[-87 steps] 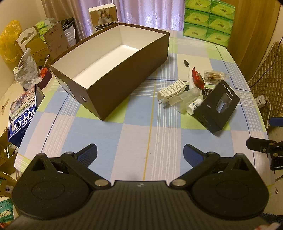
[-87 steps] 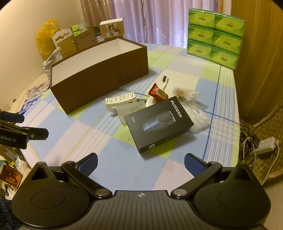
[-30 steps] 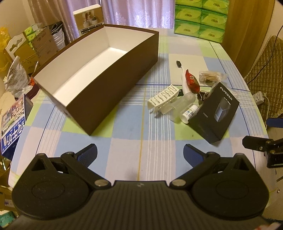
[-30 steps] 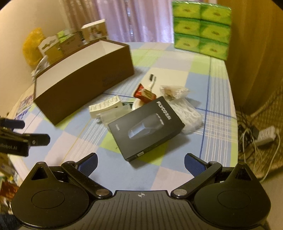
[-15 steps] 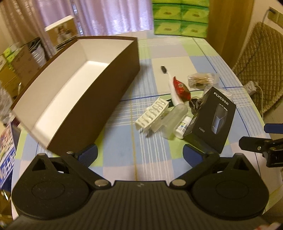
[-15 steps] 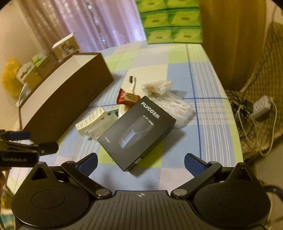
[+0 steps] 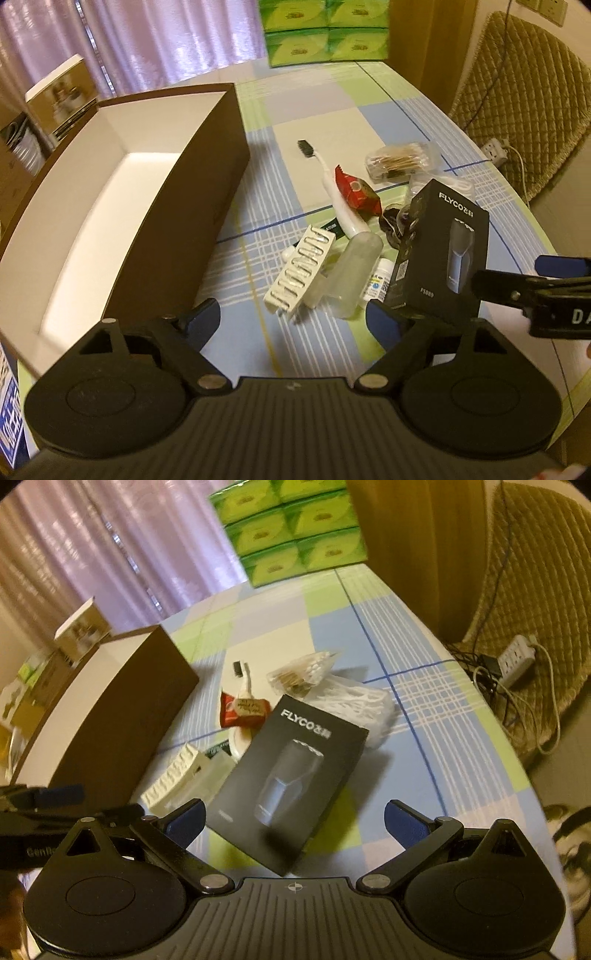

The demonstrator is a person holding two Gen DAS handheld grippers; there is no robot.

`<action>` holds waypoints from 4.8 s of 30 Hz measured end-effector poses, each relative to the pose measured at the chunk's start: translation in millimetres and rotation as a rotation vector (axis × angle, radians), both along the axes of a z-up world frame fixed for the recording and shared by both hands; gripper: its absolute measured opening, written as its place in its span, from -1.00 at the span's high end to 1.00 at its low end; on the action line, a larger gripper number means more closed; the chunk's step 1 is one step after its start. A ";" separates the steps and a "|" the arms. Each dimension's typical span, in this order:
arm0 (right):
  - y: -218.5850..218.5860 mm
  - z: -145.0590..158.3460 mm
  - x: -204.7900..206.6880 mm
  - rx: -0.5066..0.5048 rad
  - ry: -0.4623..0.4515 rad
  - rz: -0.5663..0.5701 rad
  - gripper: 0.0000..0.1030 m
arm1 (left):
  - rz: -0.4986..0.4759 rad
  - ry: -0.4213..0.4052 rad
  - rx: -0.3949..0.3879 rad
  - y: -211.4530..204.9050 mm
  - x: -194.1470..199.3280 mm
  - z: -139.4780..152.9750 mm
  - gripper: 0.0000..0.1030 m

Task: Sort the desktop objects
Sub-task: 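Grasp the black FLYCO box with the right tool while the left tool grasps the white comb strip, then carry the FLYCO box and white comb strip over the open cardboard box, then open the right tool dropping the FLYCO box while the left tool releases the comb strip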

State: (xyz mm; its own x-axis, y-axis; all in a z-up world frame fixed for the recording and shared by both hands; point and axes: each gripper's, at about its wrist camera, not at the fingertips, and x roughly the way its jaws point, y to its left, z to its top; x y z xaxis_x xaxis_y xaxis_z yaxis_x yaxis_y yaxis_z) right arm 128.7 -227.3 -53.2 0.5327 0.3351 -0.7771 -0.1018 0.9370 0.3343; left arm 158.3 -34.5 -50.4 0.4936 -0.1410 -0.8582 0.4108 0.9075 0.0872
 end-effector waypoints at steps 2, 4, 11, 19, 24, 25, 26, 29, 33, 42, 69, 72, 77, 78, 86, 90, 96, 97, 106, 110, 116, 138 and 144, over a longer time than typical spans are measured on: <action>6.0 -3.1 2.7 0.003 0.005 -0.035 -0.96 | -0.017 0.001 0.001 -0.2 6.0 -1.2 -0.63; 10.9 -7.1 6.2 0.010 0.012 -0.069 -0.94 | -0.033 0.003 0.003 0.5 11.6 -3.1 -0.63; 24.0 -22.1 24.9 0.008 0.038 -0.159 -0.78 | -0.079 0.023 0.010 2.8 27.3 -12.0 -0.63; 29.1 -33.2 34.8 -0.056 0.048 -0.147 -0.65 | -0.105 0.043 0.012 6.0 38.5 -19.7 -0.63; 26.9 -32.1 32.1 -0.123 0.070 -0.080 -0.64 | -0.121 0.053 0.011 4.6 44.3 -23.2 -0.62; 24.1 -32.4 30.5 -0.130 0.080 -0.068 -0.64 | -0.125 0.057 0.011 4.1 45.7 -24.5 -0.62; 21.6 -32.6 28.5 -0.136 0.087 -0.057 -0.64 | -0.131 0.061 0.012 3.1 47.0 -26.2 -0.61; 10.7 -33.7 21.2 -0.158 0.110 -0.035 -0.64 | -0.143 0.070 0.022 -0.9 50.0 -32.4 -0.58; -5.7 -35.3 10.6 -0.189 0.134 -0.020 -0.61 | -0.149 0.093 0.038 -5.1 56.7 -42.7 -0.32; -25.9 -32.6 2.9 -0.257 0.138 -0.006 -0.59 | -0.176 0.115 0.043 -18.8 65.8 -59.3 0.43; -15.0 -29.8 -1.2 -0.325 0.102 0.071 -0.53 | -0.017 0.132 -0.036 26.9 7.6 -44.5 0.55; -10.9 -19.3 -6.5 -0.294 0.093 0.092 -0.52 | -0.013 0.113 -0.059 29.7 2.3 -34.8 0.55; 6.5 4.6 -11.0 -0.242 0.043 0.146 -0.51 | 0.002 0.075 -0.097 37.9 -2.8 -14.7 0.55; 10.6 9.1 -11.3 -0.235 0.029 0.159 -0.51 | 0.005 0.066 -0.103 40.2 -4.2 -10.6 0.55; 60.3 48.1 -9.4 -0.160 -0.049 0.305 -0.52 | 0.040 -0.020 -0.152 66.6 -6.6 29.6 0.55; 90.4 64.4 -4.8 -0.124 -0.073 0.382 -0.52 | 0.058 -0.063 -0.161 82.6 -2.7 48.5 0.55; 144.5 82.6 6.0 -0.062 -0.110 0.479 -0.52 | 0.089 -0.114 -0.143 112.1 9.1 67.4 0.54; 153.7 86.0 8.5 -0.048 -0.118 0.493 -0.52 | 0.096 -0.120 -0.143 118.6 11.3 70.5 0.54; 239.5 99.1 27.9 0.007 -0.157 0.577 -0.52 | 0.172 -0.172 -0.096 182.1 44.1 81.3 0.54; 271.1 97.5 34.8 0.017 -0.158 0.589 -0.51 | 0.201 -0.175 -0.077 206.1 60.0 78.5 0.54; 309.3 87.5 45.3 0.005 -0.145 0.602 -0.52 | 0.241 -0.151 -0.065 237.6 75.9 66.5 0.54; 363.4 -6.7 69.9 -0.191 0.039 0.713 -0.47 | 0.185 0.068 0.003 271.8 113.0 -16.7 0.55; 365.3 -18.4 80.2 -0.189 0.094 0.726 -0.48 | 0.186 0.085 0.014 270.7 117.0 -26.0 0.48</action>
